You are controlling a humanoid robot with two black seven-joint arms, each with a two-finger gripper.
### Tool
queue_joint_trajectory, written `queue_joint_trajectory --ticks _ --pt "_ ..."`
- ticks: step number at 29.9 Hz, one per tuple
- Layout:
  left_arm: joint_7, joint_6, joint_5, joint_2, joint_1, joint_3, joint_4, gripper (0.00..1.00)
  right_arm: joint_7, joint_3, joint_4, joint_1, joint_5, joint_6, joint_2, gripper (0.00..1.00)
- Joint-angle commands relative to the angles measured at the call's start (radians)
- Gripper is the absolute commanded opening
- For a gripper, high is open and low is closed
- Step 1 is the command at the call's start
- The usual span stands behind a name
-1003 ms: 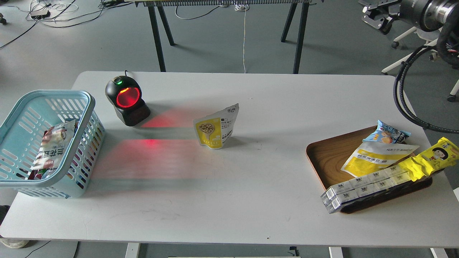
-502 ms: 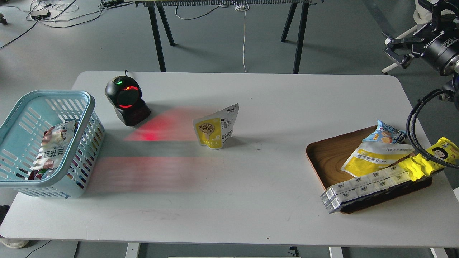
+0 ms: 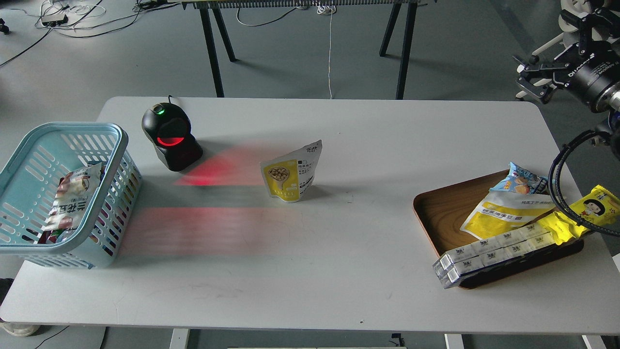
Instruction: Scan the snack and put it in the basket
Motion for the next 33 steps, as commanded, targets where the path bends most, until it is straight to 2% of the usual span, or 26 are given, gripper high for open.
queue_joint_trajectory --ticks 1,8,13,19,24,33 --pt "0.004 -0.002 0.152 -0.122 0.023 0.035 0.000 1.00 0.002 0.000 0.001 -0.007 -0.001 0.001 -0.005 0.96" --pt "-0.010 -0.003 0.653 -0.344 0.075 0.148 0.000 0.99 0.002 0.001 -0.007 -0.003 -0.113 0.005 0.008 0.96" --pt "-0.011 -0.031 0.874 -0.469 0.117 0.248 0.006 0.99 0.002 0.008 -0.007 -0.003 -0.115 0.005 0.009 0.97" --pt "-0.011 -0.040 1.095 -0.618 0.274 0.257 0.067 0.99 0.002 -0.008 -0.001 -0.021 -0.117 0.012 0.048 0.97" --pt "-0.018 -0.040 1.162 -0.674 0.305 0.256 0.135 0.98 0.002 -0.008 0.001 -0.018 -0.118 0.005 0.058 0.97" --pt "-0.034 -0.033 1.162 -0.701 0.344 0.253 0.233 0.97 0.002 -0.008 0.001 -0.013 -0.136 0.004 0.064 0.97"
